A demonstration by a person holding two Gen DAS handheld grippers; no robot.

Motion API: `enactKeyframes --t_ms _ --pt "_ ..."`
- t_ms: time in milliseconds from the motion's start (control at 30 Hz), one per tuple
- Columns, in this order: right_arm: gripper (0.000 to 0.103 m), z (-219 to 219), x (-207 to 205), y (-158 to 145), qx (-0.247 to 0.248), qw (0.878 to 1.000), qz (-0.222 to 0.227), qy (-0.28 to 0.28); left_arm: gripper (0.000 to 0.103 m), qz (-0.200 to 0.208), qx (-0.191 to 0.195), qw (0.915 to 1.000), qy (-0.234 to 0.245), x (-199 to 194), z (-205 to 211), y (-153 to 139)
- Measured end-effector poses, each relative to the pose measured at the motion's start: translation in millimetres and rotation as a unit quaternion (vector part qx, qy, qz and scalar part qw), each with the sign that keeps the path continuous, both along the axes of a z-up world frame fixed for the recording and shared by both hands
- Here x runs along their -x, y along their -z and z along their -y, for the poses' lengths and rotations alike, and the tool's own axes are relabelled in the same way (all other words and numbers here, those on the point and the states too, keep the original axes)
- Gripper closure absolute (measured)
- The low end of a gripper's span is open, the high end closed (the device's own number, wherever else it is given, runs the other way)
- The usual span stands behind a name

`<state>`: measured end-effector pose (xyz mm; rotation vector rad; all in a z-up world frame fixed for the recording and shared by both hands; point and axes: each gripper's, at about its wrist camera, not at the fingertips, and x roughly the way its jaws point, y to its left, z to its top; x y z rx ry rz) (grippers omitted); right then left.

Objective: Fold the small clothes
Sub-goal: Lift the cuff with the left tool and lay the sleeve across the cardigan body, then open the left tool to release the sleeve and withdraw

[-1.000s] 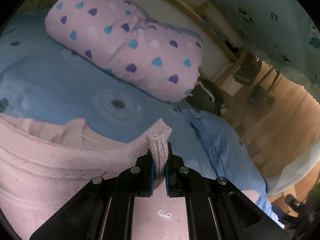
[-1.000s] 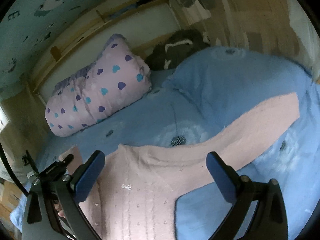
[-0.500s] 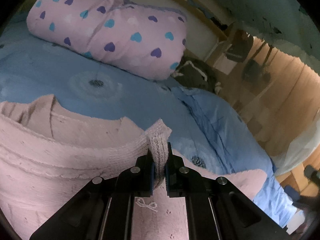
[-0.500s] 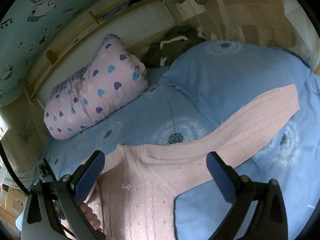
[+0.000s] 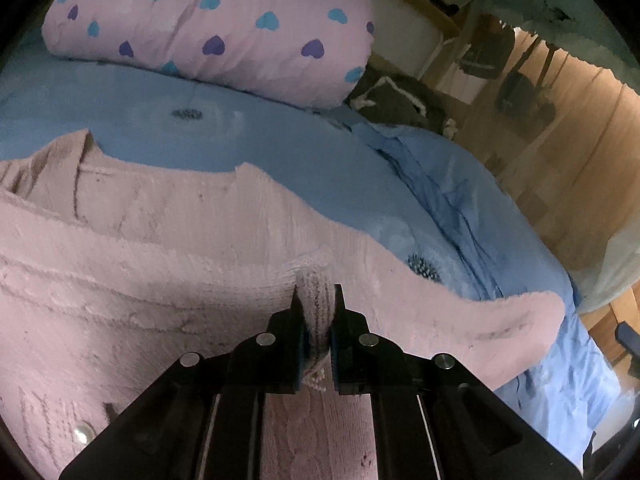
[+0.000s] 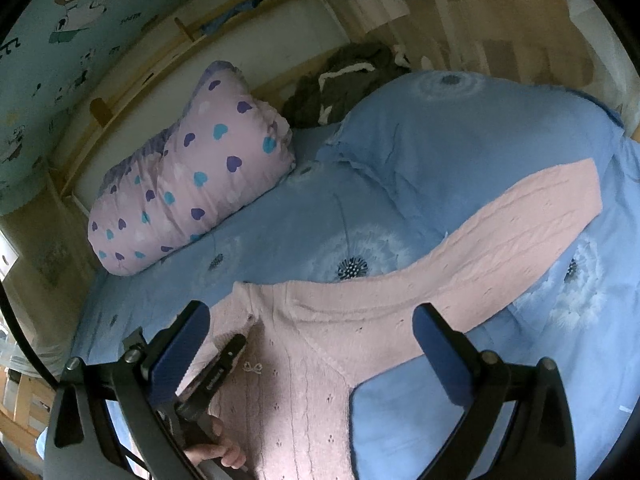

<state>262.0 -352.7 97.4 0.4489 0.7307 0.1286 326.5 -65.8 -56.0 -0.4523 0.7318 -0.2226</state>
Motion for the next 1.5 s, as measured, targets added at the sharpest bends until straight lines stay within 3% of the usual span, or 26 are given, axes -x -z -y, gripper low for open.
enactKeyframes --t_ms 133,300,400,633,867,967,1067,1200,1267,1367,1433,1500 --pt "0.0 -0.2 -1.1 1.7 -0.004 1.0 -0.005 0.0 0.099 0.002 -0.013 0.9999 0.005 3.9 5.2 0.4" --pt "0.0 -2.7 -1.5 2.2 -0.003 1.0 -0.007 -0.003 0.087 -0.02 0.0 0.9991 0.036 0.9 11.6 0.9" --pt "0.0 -2.8 -0.9 2.6 -0.002 1.0 -0.006 -0.003 0.078 -0.025 0.011 0.9964 0.08 4.9 21.5 -7.6" --pt "0.0 -2.1 -0.4 4.5 -0.009 1.0 -0.009 -0.004 0.057 0.028 -0.047 0.9913 0.12 24.4 37.6 -58.2" --pt "0.0 -0.9 -0.5 8.3 -0.02 1.0 -0.014 -0.004 0.043 0.084 -0.128 0.9862 0.064 42.9 -12.6 -119.6" --pt "0.0 -2.9 -0.7 12.1 -0.025 0.999 -0.018 -0.01 0.042 0.082 -0.162 0.9829 0.029 50.7 -36.6 -132.5" --pt "0.0 -9.2 -1.7 19.2 -0.038 0.999 -0.023 -0.027 0.042 0.06 -0.166 0.9842 -0.006 61.3 -70.3 -142.5" --pt "0.0 -45.3 -7.6 42.1 -0.044 0.994 -0.041 -0.096 0.042 0.053 -0.185 0.9808 -0.029 95.0 -115.0 -146.1" --pt "0.006 -73.9 -14.0 62.1 -0.029 0.988 -0.059 -0.142 0.04 0.063 -0.196 0.9764 -0.064 118.1 -142.5 -144.7" --pt "0.028 -107.9 -26.5 92.6 0.009 0.982 -0.08 -0.172 0.037 0.057 -0.197 0.9721 -0.113 139.1 -183.9 -135.4" --pt "0.048 -121.6 -34.9 108.3 0.014 0.978 -0.085 -0.188 0.037 0.041 -0.196 0.9708 -0.132 141.4 -204.4 -127.6" --pt "0.056 -138.0 -41.6 118.5 0.039 0.975 -0.084 -0.203 0.037 0.029 -0.201 0.9694 -0.139 138.1 -226.8 -116.8"
